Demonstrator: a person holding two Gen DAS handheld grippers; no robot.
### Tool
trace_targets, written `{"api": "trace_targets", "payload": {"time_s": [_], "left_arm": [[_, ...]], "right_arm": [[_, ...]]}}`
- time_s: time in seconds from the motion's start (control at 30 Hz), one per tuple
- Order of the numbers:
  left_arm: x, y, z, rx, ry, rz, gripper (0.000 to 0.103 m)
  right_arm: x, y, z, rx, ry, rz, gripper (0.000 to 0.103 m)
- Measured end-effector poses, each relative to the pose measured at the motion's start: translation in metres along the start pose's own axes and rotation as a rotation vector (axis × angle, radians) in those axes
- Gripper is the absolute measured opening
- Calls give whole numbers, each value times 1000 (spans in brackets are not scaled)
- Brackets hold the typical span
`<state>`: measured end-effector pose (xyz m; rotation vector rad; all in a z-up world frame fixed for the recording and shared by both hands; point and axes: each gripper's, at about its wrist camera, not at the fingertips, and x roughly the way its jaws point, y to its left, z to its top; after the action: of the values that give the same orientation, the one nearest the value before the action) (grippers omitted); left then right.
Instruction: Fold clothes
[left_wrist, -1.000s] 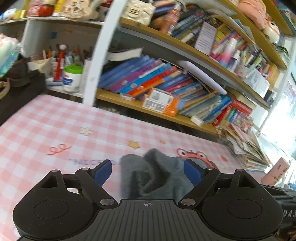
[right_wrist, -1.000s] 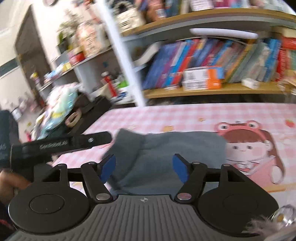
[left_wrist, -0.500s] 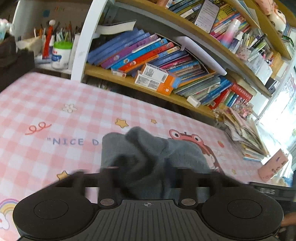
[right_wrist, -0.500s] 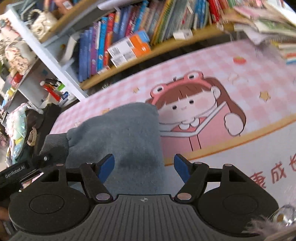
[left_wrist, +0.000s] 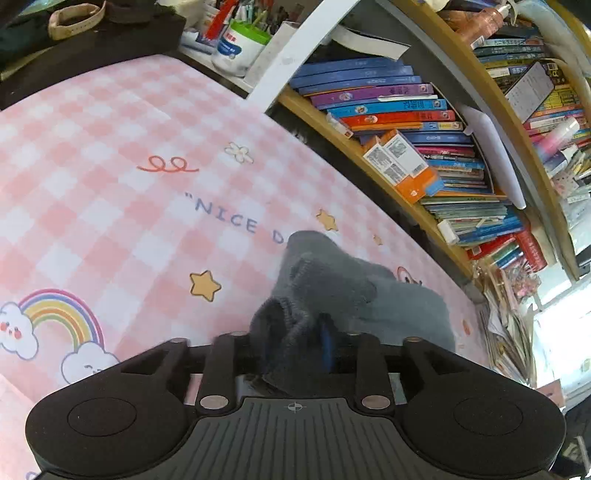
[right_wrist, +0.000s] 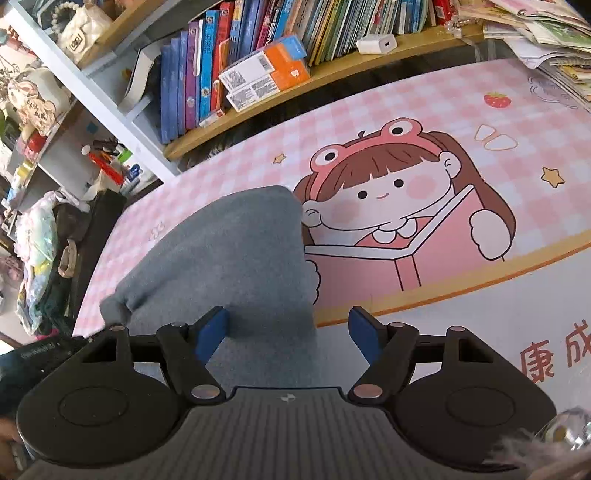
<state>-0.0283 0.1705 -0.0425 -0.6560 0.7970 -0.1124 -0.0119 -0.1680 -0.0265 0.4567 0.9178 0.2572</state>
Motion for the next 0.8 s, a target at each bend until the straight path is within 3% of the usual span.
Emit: {"api": "trace_targets", "payload": {"time_s": [0.13, 0.23, 0.3, 0.33, 0.37, 0.43, 0.5, 0.6, 0.63, 0.73, 0.8], "left_arm": [[-10, -2, 0, 0, -58, -33, 68], [-4, 0, 2, -8, -28, -48, 72], [2, -1, 3, 4, 5, -44, 68], [1, -2, 3, 12, 6, -56, 60], [0, -3, 2, 20, 6, -68, 31], [-12, -8, 4, 44, -54, -117, 11], [-29, -10, 6, 57, -150, -207, 6], [-38, -11, 7, 40, -196, -225, 3], [-37, -8, 6, 28, -190, -209, 3], [-7, 15, -1, -45, -36, -53, 4], [1, 27, -5, -92, 10, -38, 6]], "right_arm": [[2, 2, -1, -8, 7, 4, 71], [3, 2, -1, -7, 13, 4, 71], [5, 1, -1, -4, 24, 3, 72], [6, 1, -1, -3, 30, 1, 73], [6, 1, -2, -2, 35, 0, 73], [6, 0, -2, 1, 36, -1, 73], [5, 0, -2, 2, 33, 0, 73], [5, 2, -2, -3, 31, 6, 73], [6, 3, -2, -7, 33, 6, 73], [7, 4, -3, -12, 41, 8, 73], [7, 4, -3, -11, 41, 10, 73]]}}
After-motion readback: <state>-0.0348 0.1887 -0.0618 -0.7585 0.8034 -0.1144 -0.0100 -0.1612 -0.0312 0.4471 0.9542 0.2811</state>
